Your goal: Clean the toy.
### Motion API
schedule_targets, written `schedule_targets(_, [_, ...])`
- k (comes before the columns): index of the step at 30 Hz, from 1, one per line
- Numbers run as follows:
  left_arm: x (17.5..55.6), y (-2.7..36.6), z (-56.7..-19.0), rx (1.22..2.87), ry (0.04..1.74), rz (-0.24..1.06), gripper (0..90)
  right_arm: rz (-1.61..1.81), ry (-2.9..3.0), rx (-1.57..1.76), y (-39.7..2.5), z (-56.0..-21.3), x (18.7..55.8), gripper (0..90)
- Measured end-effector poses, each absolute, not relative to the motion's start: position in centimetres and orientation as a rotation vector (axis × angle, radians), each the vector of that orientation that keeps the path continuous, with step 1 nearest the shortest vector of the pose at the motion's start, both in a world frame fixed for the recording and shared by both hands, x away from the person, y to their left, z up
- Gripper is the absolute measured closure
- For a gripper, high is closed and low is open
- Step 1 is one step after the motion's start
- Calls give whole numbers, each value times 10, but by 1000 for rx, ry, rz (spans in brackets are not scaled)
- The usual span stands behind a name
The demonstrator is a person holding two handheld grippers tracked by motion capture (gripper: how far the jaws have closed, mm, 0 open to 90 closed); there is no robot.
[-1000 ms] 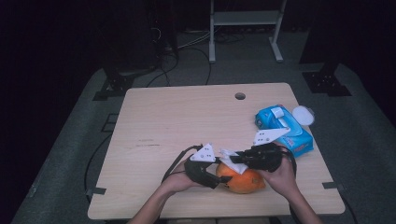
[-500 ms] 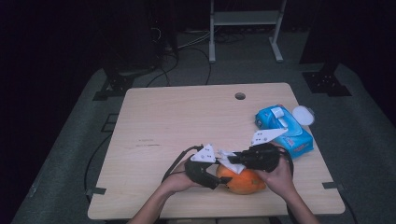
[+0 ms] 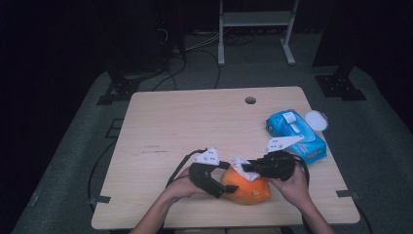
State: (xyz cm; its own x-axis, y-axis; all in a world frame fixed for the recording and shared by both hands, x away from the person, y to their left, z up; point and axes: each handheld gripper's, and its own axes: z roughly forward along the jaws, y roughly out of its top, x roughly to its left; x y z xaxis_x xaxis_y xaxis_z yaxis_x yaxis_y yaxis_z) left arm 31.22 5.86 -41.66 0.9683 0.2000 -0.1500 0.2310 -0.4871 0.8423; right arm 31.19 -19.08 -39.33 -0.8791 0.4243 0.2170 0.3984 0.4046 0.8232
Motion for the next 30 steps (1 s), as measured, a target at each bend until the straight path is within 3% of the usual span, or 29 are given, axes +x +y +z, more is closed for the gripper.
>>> schedule_targets(6, [318, 65, -428, 2128, 349, -66, 208, 1486, 2628, 732, -184, -394, 310, 810])
schedule_targets(21, [321, 72, -434, 2129, 365, -98, 211, 1515, 2581, 901, -235, -411, 292, 809])
schedule_targets(27, [320, 71, -433, 2150, 352, -106, 211, 1545, 2574, 887, -225, -409, 298, 810])
schedule_targets(30, [319, 72, -429, 2166, 342, -116, 169, 1557, 2595, 849, -213, -409, 303, 810])
